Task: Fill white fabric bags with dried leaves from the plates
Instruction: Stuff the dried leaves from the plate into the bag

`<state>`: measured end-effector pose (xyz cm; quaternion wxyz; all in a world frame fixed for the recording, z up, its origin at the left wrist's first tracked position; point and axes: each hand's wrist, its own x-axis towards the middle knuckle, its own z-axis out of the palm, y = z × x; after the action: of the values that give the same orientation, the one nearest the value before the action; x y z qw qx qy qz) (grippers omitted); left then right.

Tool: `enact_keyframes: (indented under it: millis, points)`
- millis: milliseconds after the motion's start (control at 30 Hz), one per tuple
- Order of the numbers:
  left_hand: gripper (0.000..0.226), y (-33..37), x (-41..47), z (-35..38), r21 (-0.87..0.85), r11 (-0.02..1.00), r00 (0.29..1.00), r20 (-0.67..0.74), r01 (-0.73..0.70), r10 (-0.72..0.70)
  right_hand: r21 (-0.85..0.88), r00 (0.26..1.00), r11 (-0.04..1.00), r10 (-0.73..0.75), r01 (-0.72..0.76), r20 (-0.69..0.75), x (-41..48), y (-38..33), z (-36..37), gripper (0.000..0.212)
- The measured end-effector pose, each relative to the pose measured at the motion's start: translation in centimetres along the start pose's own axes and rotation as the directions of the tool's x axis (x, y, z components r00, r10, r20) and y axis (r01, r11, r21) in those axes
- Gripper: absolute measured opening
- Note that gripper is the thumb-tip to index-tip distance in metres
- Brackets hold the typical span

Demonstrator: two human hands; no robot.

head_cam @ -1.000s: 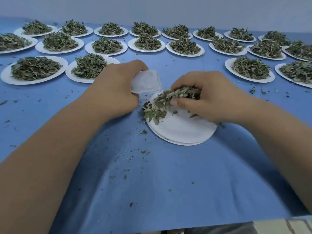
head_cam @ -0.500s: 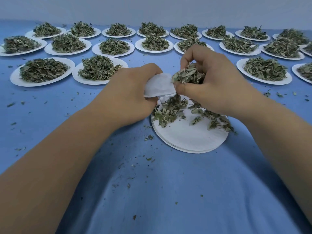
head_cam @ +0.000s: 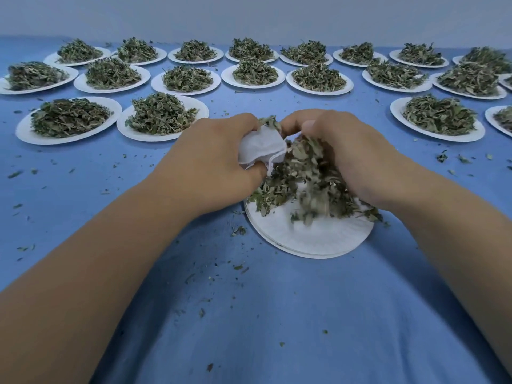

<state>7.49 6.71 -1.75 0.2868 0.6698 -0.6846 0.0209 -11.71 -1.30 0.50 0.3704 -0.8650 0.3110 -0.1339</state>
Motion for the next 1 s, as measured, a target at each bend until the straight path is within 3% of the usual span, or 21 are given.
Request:
enact_keyframes:
  millis: [33,133,200,467,633,700,833,1000]
  points:
    - [0.024,0.1,0.0,0.0,0.017,1.000,1.000,0.018,0.013,-0.013,0.043,1.000,0.999,-0.018,0.019,-0.018,0.0,0.2,0.0,0.060]
    - [0.028,0.5,-0.1,0.0,0.019,0.999,0.998,0.042,0.050,-0.051,0.152,0.988,0.983,-0.081,0.101,-0.132,-0.3,0.0,0.1,0.026]
    - [0.028,0.8,-0.1,-0.1,0.025,0.997,0.996,0.056,0.069,-0.070,0.183,0.971,0.966,-0.150,0.184,-0.185,-0.5,0.4,0.4,0.017]
    - [0.022,2.0,0.7,-0.2,0.115,0.993,0.999,0.029,0.018,-0.021,0.134,0.893,0.960,-0.171,0.246,-0.417,-0.2,0.2,1.0,0.011]
    - [0.028,1.8,2.3,-0.6,0.173,0.985,0.999,0.044,-0.003,-0.005,0.347,0.928,0.891,-0.176,0.292,-0.328,-0.8,-0.3,0.6,0.040]
    - [0.029,1.5,2.9,-0.6,0.146,0.989,0.998,0.052,0.012,-0.020,0.323,0.927,0.903,-0.171,0.283,-0.334,-0.7,-0.2,0.4,0.040]
    - [0.028,1.5,2.3,0.1,0.081,0.997,1.000,0.021,-0.011,0.009,0.296,0.903,0.921,-0.115,0.254,-0.415,-0.5,-0.3,0.7,0.019]
    - [0.012,2.0,1.5,0.5,0.030,0.997,0.997,-0.025,-0.075,0.075,-0.088,0.831,0.980,-0.200,0.180,-0.520,-0.2,-0.4,1.4,0.007]
